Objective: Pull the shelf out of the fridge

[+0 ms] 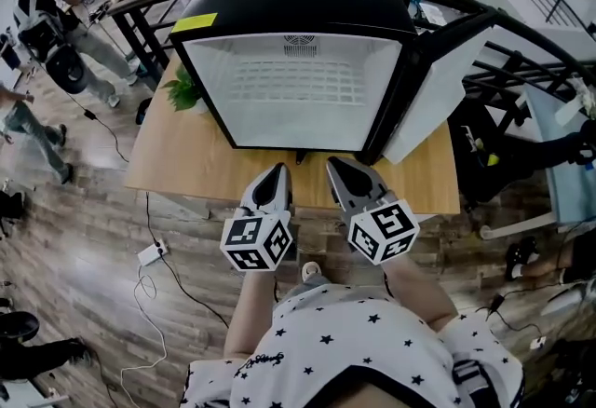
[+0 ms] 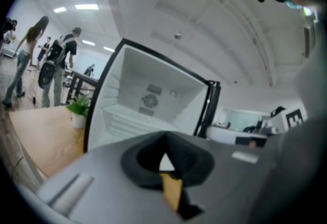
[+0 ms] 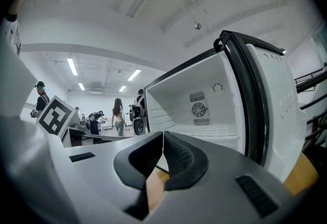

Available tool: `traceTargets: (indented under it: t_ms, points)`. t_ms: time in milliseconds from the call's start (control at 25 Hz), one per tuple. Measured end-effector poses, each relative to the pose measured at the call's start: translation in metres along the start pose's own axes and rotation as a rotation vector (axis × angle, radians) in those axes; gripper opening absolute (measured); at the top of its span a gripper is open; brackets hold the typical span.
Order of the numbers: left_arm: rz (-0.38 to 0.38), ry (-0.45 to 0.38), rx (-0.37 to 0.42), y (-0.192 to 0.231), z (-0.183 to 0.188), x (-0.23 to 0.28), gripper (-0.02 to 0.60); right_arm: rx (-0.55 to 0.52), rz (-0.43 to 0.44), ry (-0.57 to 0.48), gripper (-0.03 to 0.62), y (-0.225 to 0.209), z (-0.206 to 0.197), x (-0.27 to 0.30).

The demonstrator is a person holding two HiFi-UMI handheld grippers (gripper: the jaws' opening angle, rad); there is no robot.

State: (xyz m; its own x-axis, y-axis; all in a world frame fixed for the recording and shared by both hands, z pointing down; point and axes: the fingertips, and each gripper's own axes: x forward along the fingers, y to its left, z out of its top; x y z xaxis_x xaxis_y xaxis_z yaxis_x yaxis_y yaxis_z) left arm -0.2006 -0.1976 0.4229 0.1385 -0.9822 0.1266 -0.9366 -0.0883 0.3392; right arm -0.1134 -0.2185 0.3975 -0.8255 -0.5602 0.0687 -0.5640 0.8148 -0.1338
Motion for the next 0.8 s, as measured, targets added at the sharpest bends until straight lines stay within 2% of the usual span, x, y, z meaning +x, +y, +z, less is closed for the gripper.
traceTargets:
  t_ms: [400,800]
  points:
    - [-0.043,0.027,-0.022,0.023,0.002,0.046,0.005,-0.004,-0.048,-0.008,0.021,-0.02,0.002,0.032]
    - [-0.07,0.035,-0.051,0.03,-0.003,0.075,0.005,0.001,-0.106,0.004,0.021,-0.035,-0.003,0.033]
